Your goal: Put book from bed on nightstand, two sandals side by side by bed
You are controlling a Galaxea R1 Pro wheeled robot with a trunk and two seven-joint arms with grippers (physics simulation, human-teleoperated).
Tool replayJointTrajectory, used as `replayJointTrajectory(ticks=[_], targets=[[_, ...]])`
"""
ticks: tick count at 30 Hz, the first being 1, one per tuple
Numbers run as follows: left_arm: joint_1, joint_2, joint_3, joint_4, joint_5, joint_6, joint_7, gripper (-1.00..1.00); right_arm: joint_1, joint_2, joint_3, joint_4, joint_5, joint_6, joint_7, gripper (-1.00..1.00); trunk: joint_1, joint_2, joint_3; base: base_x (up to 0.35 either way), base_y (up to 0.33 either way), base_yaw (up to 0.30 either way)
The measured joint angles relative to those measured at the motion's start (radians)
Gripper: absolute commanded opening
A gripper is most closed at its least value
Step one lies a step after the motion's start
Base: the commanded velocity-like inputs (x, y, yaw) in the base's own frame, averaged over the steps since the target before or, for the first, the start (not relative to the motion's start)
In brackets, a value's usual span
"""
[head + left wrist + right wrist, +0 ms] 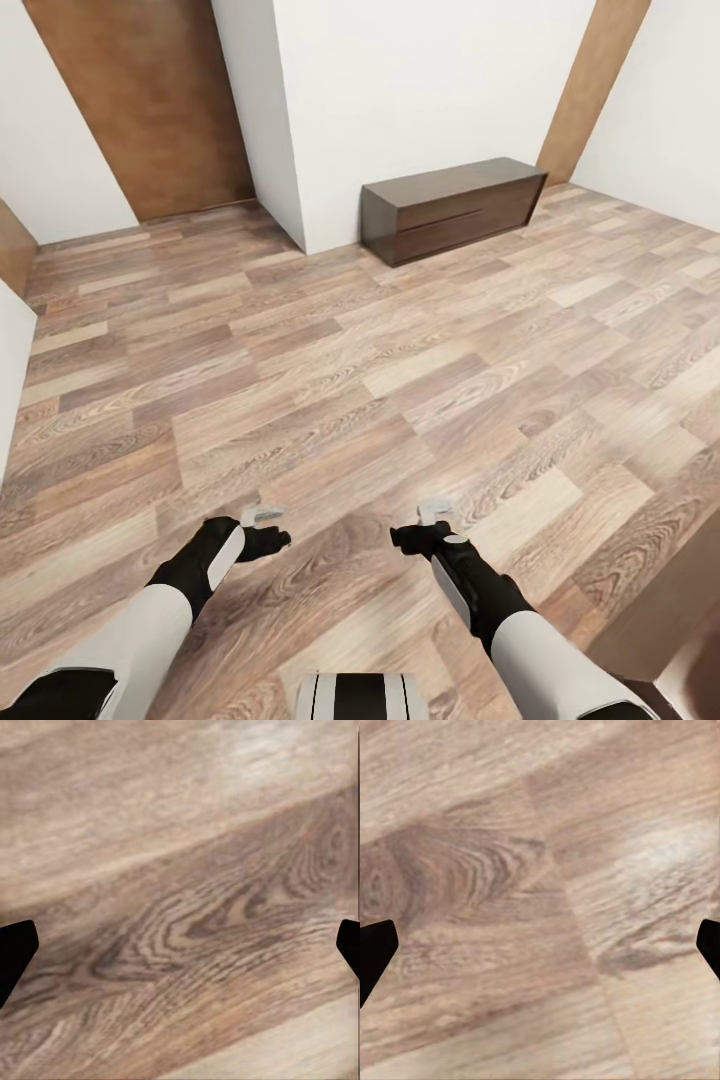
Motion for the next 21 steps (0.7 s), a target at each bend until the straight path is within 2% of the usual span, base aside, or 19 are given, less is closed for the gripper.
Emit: replayJointTrajectory(ticks=[7,16,21], targets=[[0.0,0.0,0.0,0.0,0.0,0.0,0.0,1.0,0.0,0.001,0.0,0.0,0.0,0.0,0.0,1.0,0.0,0.0,0.0,0.331,0.034,0.0],[0.0,0.0,0.0,0.0,0.0,0.0,0.0,1.0,0.0,0.002,0.0,0.0,-0.001,0.0,0.003,1.0,0.0,0.0,0.0,0.327,0.116,-0.006],[0.0,0.001,0.0,0.0,0.0,0.0,0.0,1.0,0.0,0.002,0.0,0.0,-0.001,0.0,0.004,1.0,0.0,0.0,0.0,0.326,0.09,-0.147]])
